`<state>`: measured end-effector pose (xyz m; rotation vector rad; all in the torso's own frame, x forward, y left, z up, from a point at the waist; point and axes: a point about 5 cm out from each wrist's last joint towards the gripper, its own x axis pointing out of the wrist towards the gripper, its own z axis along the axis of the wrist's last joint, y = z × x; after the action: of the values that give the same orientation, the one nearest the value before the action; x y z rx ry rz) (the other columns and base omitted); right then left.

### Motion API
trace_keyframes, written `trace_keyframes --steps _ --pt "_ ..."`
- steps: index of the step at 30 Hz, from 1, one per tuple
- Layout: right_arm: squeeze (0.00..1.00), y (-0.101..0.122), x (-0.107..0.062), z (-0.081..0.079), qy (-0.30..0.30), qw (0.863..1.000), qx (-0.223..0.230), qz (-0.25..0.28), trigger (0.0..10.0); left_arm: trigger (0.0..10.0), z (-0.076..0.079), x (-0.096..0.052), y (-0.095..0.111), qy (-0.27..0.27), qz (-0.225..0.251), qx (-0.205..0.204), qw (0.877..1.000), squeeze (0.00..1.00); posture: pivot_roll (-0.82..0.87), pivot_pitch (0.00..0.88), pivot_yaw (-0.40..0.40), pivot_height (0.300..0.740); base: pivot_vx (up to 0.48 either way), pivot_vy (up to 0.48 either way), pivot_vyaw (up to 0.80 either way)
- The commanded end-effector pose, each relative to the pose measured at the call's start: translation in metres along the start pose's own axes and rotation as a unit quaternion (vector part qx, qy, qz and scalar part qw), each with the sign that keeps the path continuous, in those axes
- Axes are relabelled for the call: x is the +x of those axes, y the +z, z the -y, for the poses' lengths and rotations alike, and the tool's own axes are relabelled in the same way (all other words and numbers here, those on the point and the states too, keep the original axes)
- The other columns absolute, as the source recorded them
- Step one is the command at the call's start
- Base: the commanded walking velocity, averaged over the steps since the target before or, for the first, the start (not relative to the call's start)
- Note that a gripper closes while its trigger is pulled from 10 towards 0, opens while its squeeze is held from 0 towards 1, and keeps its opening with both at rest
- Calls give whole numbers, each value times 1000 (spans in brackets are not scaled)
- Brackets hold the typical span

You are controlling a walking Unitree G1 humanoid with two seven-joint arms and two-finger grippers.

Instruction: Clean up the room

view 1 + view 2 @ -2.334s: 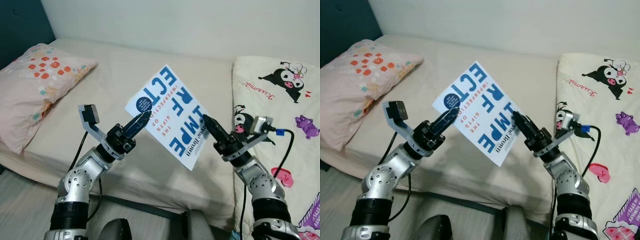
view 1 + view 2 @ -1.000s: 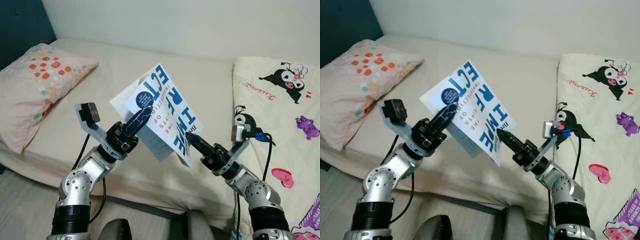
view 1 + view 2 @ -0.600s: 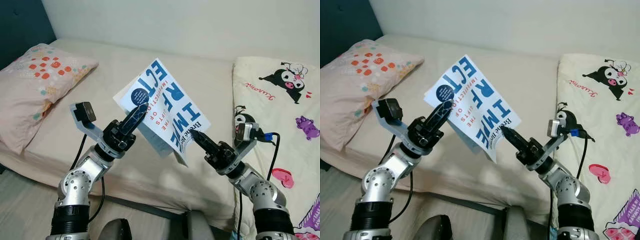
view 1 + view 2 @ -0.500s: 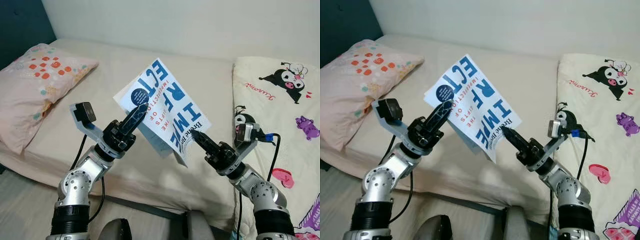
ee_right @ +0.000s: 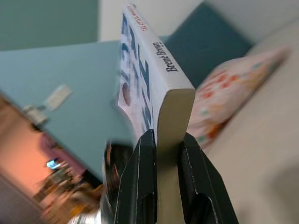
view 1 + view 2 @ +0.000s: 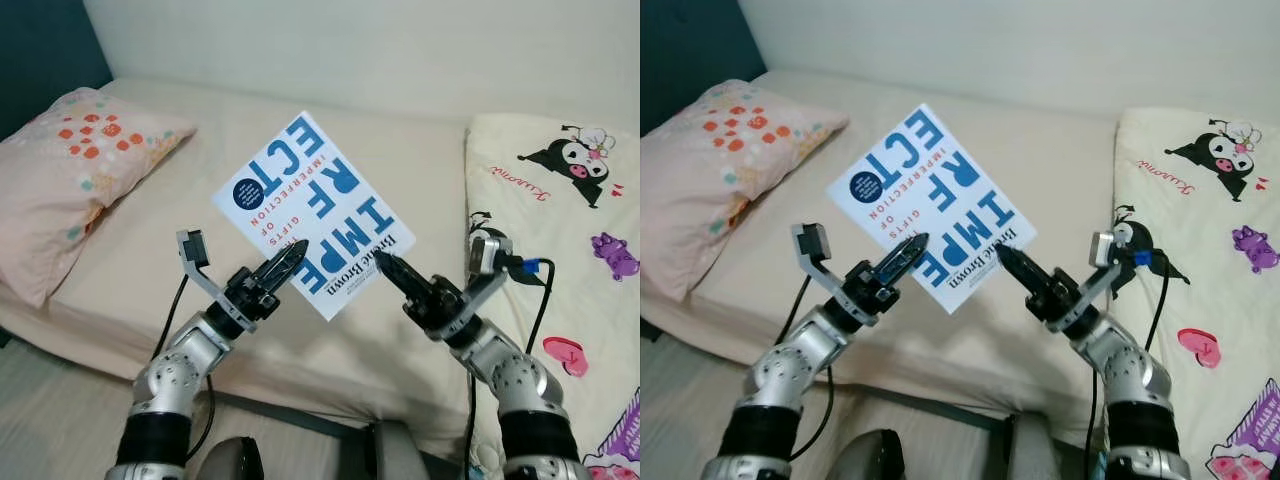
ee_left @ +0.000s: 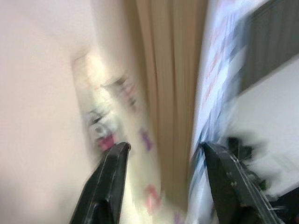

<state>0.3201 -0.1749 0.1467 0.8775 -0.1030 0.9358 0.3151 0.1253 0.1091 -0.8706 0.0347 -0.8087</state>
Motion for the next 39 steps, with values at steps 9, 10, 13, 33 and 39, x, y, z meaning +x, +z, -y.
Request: trace_keyframes --steps 9,10,13,33,39 --pt "0 -1 -18 32 -163 986 -41 16 0 10000 -65 -87 -40 279 -45 1 959 1000 -55 126 4 605 0 0 0" --pt "0 -7 -21 36 -182 982 -50 -4 0 10000 -74 -105 -44 343 -47 5 938 1000 -55 124 3 605 0 0 0" --pt "0 -12 -24 38 -187 981 -54 -16 0 10000 -80 -120 -47 393 -52 13 918 1000 -56 124 3 605 0 0 0" --pt "0 -68 -43 53 -249 960 -51 -121 0 10000 -89 -192 -86 592 -150 29 791 0 -60 111 2 678 -144 0 0" --pt "0 -75 -42 53 -250 959 -50 -127 0 10000 -84 -197 -105 607 -193 33 771 0 -63 109 4 697 0 0 0"
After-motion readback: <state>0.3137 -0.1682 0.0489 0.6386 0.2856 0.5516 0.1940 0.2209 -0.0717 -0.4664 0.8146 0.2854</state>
